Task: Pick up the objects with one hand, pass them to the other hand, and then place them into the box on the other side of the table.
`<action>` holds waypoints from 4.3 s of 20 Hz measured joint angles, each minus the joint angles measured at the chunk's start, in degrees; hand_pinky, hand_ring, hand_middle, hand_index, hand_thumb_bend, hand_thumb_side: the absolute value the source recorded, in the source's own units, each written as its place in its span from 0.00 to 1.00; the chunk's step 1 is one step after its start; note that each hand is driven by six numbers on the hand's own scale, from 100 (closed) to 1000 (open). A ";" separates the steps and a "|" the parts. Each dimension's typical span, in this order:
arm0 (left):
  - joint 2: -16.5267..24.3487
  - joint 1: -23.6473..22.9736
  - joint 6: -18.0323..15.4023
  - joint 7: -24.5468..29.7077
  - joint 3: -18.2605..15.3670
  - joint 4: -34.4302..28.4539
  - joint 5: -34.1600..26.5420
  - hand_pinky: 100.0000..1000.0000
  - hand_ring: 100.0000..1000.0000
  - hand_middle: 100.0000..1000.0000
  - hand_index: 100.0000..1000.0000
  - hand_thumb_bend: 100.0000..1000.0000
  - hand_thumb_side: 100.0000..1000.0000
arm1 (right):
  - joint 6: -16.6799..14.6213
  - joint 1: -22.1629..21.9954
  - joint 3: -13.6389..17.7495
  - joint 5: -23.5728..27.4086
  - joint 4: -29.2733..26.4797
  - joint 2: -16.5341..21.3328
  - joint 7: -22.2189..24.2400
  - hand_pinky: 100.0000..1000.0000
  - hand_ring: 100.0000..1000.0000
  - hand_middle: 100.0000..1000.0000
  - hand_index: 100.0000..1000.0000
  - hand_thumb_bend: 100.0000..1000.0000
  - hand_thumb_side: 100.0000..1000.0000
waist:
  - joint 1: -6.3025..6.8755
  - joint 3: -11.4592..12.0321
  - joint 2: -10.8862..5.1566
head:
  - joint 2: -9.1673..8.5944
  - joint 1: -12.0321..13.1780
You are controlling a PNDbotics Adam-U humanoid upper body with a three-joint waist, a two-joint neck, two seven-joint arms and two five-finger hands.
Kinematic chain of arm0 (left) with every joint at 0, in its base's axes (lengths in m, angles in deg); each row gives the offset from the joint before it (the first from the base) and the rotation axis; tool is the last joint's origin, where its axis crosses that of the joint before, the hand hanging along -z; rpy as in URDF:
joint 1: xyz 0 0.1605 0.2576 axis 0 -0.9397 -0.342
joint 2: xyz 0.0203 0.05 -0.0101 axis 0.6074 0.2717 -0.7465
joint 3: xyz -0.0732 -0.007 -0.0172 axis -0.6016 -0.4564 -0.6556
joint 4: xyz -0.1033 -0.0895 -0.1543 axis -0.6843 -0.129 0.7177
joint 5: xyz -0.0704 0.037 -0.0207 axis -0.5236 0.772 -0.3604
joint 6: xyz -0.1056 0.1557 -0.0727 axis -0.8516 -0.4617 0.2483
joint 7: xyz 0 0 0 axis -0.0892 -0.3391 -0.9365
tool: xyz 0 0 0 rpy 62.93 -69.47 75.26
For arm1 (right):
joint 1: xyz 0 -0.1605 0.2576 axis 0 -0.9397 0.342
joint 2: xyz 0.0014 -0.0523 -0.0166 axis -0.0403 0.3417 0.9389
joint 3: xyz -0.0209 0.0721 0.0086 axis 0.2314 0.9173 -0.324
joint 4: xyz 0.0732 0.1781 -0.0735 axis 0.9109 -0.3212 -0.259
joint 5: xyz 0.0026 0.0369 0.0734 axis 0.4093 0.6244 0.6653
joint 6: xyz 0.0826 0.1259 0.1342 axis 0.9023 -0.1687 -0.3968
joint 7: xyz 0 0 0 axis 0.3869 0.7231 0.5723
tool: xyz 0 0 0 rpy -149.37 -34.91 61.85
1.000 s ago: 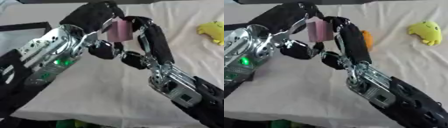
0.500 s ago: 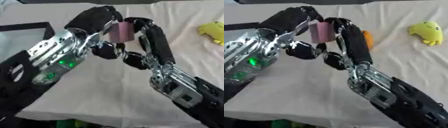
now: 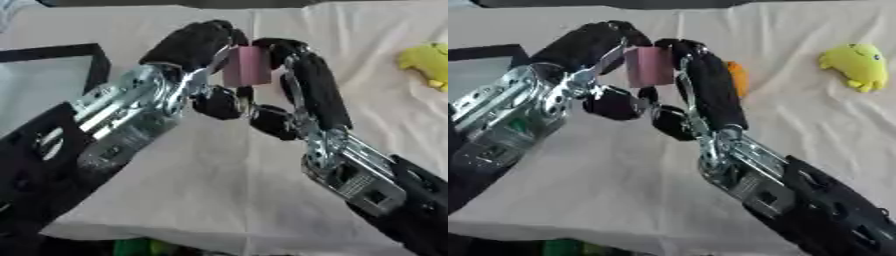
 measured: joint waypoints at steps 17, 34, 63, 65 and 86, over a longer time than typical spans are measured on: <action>1.16 0.09 1.90 -0.37 0.69 -2.64 -1.93 0.83 0.86 0.50 0.44 0.00 0.16 | 1.49 0.01 -0.46 -1.00 -0.91 -0.08 1.49 0.28 0.66 0.59 0.68 0.00 0.00 | 0.02 0.00 0.00 | 0.00 0.12; 2.46 0.67 -0.35 1.90 0.61 -5.94 0.97 0.77 0.77 0.42 0.36 0.00 0.17 | 8.01 -0.06 -0.70 -8.04 -2.99 -0.96 8.01 0.43 0.83 0.75 0.87 0.04 0.00 | 0.04 0.11 0.00 | 0.00 0.11; 4.12 -0.39 -3.08 4.64 -2.00 -7.81 7.51 0.76 0.69 0.40 0.33 0.00 0.17 | 9.15 -1.03 1.04 -6.78 -1.60 -0.89 8.99 0.44 0.84 0.75 0.87 0.17 0.00 | 0.20 -0.36 0.00 | 0.01 0.56; 4.23 -0.45 -2.84 4.40 -3.10 -7.81 7.30 0.76 0.69 0.40 0.34 0.00 0.17 | 9.15 -1.04 0.79 -6.68 -1.60 -0.89 8.99 0.44 0.84 0.75 0.87 0.15 0.00 | 0.19 -0.36 0.00 | 0.01 0.63; 15.94 -4.55 -0.42 1.98 -14.31 -1.86 2.00 0.76 0.69 0.40 0.34 0.00 0.16 | 1.48 -1.25 1.12 3.10 -1.59 -0.63 1.32 0.40 0.82 0.76 0.84 0.00 0.00 | -1.13 -1.67 0.68 | -3.77 6.73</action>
